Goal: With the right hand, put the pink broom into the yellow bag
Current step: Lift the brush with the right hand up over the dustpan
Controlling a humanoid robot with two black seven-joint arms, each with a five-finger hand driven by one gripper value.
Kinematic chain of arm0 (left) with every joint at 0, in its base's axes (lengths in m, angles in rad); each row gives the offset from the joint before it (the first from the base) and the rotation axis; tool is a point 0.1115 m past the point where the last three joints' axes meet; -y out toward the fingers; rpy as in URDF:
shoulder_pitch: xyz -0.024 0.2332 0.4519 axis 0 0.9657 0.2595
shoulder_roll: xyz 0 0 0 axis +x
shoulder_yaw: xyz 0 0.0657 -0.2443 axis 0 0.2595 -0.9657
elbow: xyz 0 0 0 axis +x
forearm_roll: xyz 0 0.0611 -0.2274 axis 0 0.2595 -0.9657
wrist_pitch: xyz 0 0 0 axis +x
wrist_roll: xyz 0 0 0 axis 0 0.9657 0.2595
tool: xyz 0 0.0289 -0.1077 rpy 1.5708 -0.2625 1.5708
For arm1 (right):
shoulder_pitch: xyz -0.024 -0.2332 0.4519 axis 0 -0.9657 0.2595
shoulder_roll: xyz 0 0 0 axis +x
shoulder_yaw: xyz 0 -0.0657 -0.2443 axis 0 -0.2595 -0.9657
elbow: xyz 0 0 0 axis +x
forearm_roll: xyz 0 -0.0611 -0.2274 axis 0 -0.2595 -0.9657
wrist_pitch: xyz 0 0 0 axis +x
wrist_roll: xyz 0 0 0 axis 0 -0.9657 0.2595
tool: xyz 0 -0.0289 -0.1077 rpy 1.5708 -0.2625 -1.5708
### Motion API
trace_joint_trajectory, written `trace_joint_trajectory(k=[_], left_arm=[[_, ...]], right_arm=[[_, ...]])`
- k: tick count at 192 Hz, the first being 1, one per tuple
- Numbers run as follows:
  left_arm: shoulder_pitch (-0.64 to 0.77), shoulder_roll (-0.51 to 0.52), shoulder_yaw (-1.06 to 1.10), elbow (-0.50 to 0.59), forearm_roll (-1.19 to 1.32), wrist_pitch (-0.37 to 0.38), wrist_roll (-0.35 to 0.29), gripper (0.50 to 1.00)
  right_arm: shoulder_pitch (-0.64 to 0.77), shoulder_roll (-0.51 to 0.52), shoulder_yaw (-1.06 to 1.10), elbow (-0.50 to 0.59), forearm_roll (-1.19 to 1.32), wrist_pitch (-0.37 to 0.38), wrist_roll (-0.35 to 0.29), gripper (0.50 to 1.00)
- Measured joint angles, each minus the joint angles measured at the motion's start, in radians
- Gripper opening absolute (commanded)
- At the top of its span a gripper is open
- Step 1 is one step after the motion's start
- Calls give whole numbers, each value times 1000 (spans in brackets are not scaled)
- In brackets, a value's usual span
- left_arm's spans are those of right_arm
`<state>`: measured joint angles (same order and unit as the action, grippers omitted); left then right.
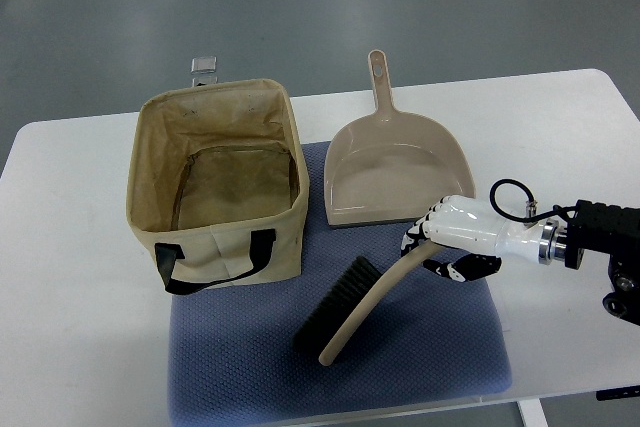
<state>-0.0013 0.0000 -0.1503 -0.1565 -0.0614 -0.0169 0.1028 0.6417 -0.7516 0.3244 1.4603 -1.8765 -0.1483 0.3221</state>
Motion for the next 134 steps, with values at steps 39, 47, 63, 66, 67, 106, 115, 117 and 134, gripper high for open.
trace_joint_trajectory(k=[39,47,63,66,67,106,115,117,134], left_arm=[[0,0,0,0,0,0,0,1000],[0,0,0,0,0,0,0,1000],[0,0,0,0,0,0,0,1000],[0,0,0,0,0,0,0,1000],[0,0,0,0,0,0,0,1000],[0,0,0,0,0,0,0,1000],[0,0,0,0,0,0,0,1000],[0,0,0,0,0,0,0,1000],[0,0,0,0,0,0,0,1000]], right_arm=[[79,-57,10,-3,11,-47,7,500],[97,-69,17,-5,14,-52,9,500],[130,-92,36,-13,34,-56,12,500],[136,-97,40,-15,39,-56,12,500],[138,-98,41,-16,41,-56,12,500],[256,-149,55,-70,144,-50,19,500],[285,-151,55,-90,164,-47,20,500],[292,-152,56,-94,168,-47,20,500],[357,-152,56,-140,195,-39,21,500]])
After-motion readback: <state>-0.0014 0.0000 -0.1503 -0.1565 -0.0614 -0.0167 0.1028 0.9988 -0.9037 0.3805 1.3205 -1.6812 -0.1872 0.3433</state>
